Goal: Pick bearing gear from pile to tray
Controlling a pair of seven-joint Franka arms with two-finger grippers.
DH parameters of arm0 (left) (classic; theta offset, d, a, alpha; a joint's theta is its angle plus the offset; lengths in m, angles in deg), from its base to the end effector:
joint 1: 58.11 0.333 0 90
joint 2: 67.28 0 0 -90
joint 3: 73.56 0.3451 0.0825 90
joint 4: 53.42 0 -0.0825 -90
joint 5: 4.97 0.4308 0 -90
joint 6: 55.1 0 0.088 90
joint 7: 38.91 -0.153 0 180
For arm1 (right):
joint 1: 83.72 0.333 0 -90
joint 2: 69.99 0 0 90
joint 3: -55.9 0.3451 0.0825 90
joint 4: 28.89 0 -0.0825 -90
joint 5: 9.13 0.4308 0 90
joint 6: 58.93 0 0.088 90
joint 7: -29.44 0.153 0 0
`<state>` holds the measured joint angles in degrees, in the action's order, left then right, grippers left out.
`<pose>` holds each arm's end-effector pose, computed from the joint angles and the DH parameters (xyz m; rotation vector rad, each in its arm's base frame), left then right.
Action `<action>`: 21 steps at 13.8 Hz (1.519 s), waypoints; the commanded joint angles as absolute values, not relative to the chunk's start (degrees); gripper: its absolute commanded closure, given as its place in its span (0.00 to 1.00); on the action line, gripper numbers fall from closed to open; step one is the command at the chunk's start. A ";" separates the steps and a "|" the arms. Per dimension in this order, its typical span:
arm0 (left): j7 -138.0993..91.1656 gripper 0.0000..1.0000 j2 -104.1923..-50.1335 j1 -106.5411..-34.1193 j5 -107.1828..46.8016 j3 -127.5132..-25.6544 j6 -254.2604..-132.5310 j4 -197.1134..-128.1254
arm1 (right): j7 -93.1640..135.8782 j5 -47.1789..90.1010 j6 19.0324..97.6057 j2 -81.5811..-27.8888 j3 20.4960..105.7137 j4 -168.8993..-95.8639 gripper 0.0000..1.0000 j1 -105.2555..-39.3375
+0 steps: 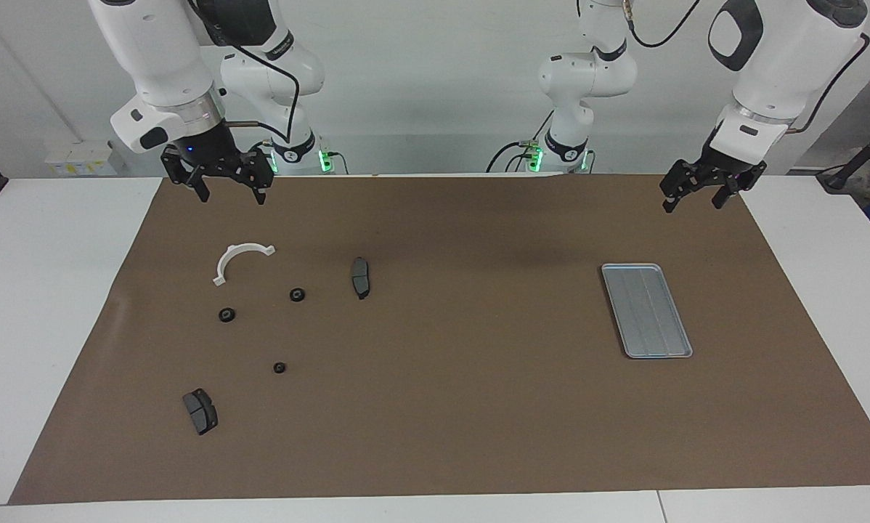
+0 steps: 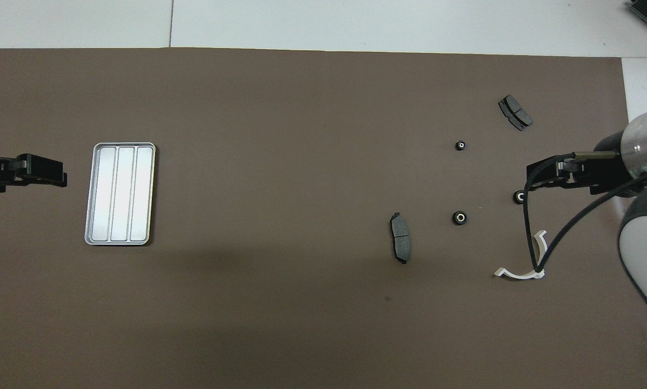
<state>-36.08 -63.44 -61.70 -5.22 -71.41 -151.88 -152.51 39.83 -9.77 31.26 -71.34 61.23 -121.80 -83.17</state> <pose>0.5876 -0.0148 0.5750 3.1332 0.0386 0.0413 0.5886 0.0595 0.5956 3.1224 -0.1228 -0.0342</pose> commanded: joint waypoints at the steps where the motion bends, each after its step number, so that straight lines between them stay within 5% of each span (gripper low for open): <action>1: -36.62 0.00 -62.27 -62.16 -5.85 -70.92 -151.51 -153.96 | 38.40 -8.87 31.60 -71.75 61.27 -122.49 0.00 -83.55; 7: -36.71 0.00 -61.92 -62.07 -5.85 -71.01 -151.78 -154.85 | 36.31 -8.16 32.12 -72.18 61.00 -123.54 0.00 -84.33; 12: -36.63 0.00 -61.92 -62.16 -5.93 -70.92 -151.87 -154.85 | 29.36 -7.99 42.66 -74.47 60.74 -133.64 0.00 -88.99; 21: -36.71 0.00 -61.92 -61.98 -5.93 -70.92 -151.87 -154.85 | 25.67 -8.07 62.34 -64.55 60.74 -143.05 0.00 -92.68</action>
<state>-36.08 -63.44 -61.70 -5.23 -71.36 -151.88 -153.36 28.38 -9.37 59.00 -66.08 60.29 -141.54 -91.06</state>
